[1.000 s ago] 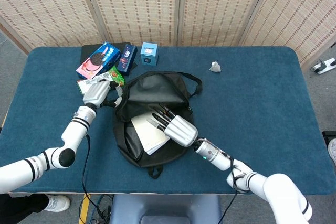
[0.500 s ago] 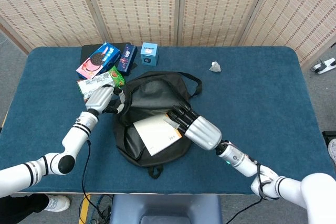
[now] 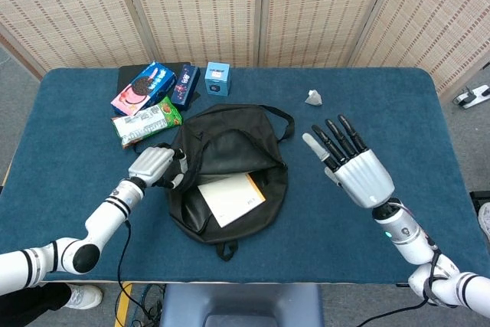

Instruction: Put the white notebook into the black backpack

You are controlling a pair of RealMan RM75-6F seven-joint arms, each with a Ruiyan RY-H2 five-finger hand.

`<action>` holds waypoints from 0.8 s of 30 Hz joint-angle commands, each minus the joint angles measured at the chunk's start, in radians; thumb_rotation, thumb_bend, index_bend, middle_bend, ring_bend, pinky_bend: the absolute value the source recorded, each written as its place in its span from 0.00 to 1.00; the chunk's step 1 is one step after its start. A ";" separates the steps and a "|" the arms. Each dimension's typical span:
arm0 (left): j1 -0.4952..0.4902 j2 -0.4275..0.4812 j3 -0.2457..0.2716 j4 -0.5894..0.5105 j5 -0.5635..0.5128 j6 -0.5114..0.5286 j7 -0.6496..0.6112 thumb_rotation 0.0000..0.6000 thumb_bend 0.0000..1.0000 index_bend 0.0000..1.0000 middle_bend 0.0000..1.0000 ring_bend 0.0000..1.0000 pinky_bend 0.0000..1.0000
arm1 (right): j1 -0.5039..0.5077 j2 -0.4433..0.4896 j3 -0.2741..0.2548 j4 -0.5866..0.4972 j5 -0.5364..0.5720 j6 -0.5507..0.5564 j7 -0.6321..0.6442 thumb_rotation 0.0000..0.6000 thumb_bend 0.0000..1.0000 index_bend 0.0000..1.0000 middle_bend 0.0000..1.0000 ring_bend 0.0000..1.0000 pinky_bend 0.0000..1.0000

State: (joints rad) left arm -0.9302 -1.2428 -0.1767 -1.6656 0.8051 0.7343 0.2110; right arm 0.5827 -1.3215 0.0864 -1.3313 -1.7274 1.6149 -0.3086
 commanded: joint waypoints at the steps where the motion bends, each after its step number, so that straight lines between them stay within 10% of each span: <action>1: -0.012 0.055 0.032 -0.071 -0.011 -0.031 0.030 1.00 0.34 0.52 0.33 0.28 0.13 | -0.020 0.031 0.018 -0.010 0.018 0.001 0.001 1.00 0.00 0.01 0.10 0.00 0.00; 24: 0.215 0.195 0.033 -0.121 0.091 0.241 -0.136 1.00 0.24 0.36 0.33 0.28 0.13 | -0.130 0.210 0.009 -0.079 0.132 -0.120 0.196 1.00 0.10 0.04 0.14 0.00 0.12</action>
State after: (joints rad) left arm -0.7467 -1.0616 -0.1513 -1.8010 0.8914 0.9379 0.0796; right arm 0.4677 -1.1342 0.1067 -1.4019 -1.6023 1.5106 -0.1408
